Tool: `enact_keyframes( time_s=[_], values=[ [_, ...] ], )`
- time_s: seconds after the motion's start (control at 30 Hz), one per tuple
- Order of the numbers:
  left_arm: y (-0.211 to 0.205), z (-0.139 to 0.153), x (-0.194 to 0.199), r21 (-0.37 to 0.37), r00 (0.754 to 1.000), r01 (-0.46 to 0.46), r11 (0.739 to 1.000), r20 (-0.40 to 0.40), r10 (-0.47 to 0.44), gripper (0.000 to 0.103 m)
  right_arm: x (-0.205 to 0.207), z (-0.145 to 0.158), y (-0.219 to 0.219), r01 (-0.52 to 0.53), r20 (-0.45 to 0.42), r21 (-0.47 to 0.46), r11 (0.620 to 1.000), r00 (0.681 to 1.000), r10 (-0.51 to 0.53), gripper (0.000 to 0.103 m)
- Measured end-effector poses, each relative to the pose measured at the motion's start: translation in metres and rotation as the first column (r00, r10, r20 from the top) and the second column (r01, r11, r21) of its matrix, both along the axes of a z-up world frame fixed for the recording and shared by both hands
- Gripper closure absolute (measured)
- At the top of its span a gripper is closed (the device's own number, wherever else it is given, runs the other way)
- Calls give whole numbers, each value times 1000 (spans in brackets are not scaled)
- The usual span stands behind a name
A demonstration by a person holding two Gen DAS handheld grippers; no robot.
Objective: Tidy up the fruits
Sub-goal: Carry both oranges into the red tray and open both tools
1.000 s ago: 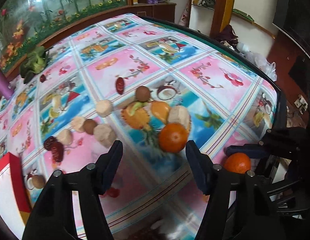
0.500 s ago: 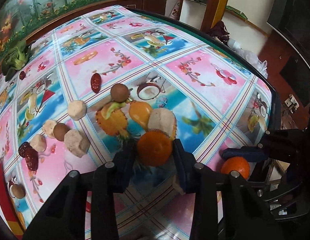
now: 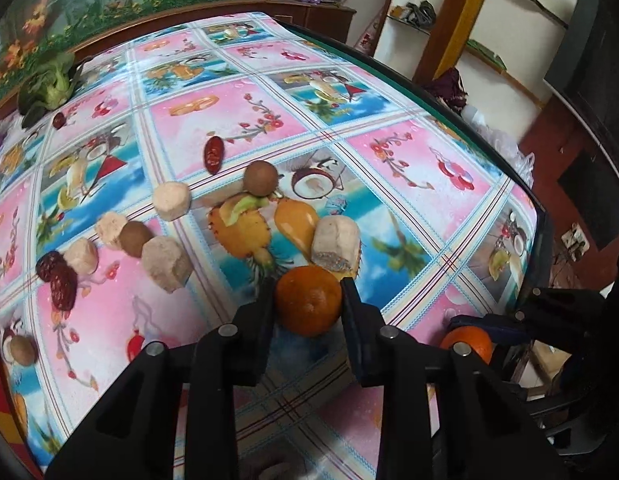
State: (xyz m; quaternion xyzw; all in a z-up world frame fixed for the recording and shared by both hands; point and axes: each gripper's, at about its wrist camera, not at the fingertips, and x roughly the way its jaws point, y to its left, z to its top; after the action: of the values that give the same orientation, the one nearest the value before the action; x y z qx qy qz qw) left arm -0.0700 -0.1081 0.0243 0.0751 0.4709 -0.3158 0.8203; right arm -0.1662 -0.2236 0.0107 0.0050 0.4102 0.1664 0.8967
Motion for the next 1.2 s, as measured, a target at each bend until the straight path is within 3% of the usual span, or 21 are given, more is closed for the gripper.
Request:
enact_keyframes(
  time_s=[0.23, 0.37, 0.43, 0.53, 0.7, 0.83, 0.9, 1.07, 1.2],
  values=[
    [63, 41, -26, -66, 985, -131, 989, 100, 137, 70, 6, 21, 25, -53, 44, 42, 998, 998, 51, 71],
    [127, 65, -51, -78, 942, -268, 960, 187, 278, 70, 14, 36, 65, -135, 77, 64, 989, 989, 130, 71],
    [164, 70, -63, -73, 903, -361, 930, 220, 368, 70, 20, 41, 89, -183, 86, 80, 980, 981, 176, 71],
    [217, 73, -81, -60, 830, -502, 863, 249, 500, 70, 31, 46, 129, -248, 100, 100, 964, 966, 238, 71],
    [273, 67, -102, -46, 728, -646, 762, 264, 633, 70, 45, 47, 193, -334, 92, 145, 931, 942, 324, 71],
    [299, 60, -107, -54, 676, -703, 709, 260, 690, 70, 51, 49, 236, -386, 102, 155, 909, 922, 374, 71],
    [309, 56, -107, -50, 658, -721, 691, 266, 705, 70, 57, 50, 254, -398, 100, 166, 902, 917, 386, 71],
    [322, 40, -105, -27, 645, -744, 668, 233, 728, 70, 62, 43, 289, -415, 84, 162, 895, 910, 406, 71],
    [332, 26, -101, 1, 630, -765, 644, 208, 748, 70, 73, 24, 308, -400, 12, 140, 906, 915, 402, 71]
  ],
)
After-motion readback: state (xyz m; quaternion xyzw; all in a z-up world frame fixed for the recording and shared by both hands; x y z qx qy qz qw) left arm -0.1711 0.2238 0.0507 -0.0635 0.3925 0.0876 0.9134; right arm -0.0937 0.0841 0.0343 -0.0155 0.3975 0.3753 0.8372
